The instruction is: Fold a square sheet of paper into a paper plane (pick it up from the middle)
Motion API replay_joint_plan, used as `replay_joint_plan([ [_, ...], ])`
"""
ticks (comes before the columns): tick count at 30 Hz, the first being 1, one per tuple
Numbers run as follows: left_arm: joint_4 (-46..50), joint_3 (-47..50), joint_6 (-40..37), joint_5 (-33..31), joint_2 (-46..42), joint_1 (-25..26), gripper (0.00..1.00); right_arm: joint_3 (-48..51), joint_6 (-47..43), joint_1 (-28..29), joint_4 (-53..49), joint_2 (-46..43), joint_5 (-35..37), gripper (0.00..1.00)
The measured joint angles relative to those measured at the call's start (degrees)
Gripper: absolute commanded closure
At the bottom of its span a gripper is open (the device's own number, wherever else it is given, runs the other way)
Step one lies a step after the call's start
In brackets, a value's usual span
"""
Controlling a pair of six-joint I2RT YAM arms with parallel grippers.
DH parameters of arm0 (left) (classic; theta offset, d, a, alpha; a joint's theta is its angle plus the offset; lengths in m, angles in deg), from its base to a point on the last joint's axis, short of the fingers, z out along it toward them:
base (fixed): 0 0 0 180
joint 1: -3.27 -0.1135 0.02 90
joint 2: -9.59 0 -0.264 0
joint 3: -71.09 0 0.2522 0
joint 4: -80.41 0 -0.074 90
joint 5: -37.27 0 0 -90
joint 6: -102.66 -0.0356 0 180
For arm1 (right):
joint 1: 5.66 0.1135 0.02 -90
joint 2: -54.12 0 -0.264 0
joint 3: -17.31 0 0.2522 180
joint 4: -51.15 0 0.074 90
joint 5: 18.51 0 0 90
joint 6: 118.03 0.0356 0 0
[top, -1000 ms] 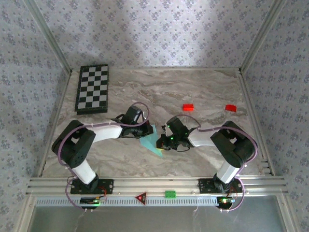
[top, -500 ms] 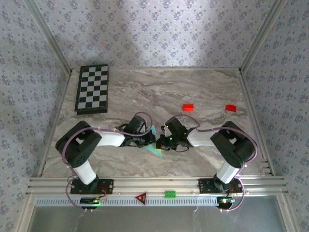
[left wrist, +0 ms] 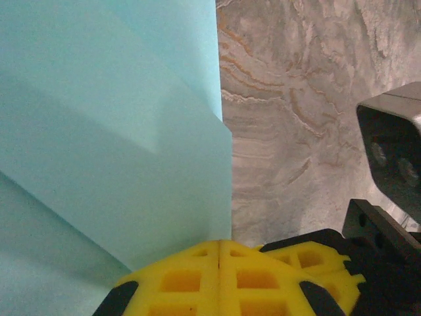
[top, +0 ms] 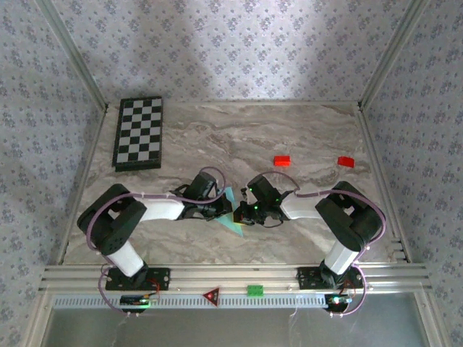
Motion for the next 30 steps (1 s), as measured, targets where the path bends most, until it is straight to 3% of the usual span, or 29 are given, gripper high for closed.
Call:
replay_joint_plan([
  [13, 1.1, -0.8, 0.8, 0.8, 2.7, -0.9, 1.0, 0.0, 0.0, 0.1, 0.0, -0.1, 0.3, 1.0],
  [30, 5.0, -6.3, -4.9, 5.8, 6.8, -13.1, 1.0, 0.4, -0.4, 0.3, 1.2, -0.1, 1.0, 1.0],
])
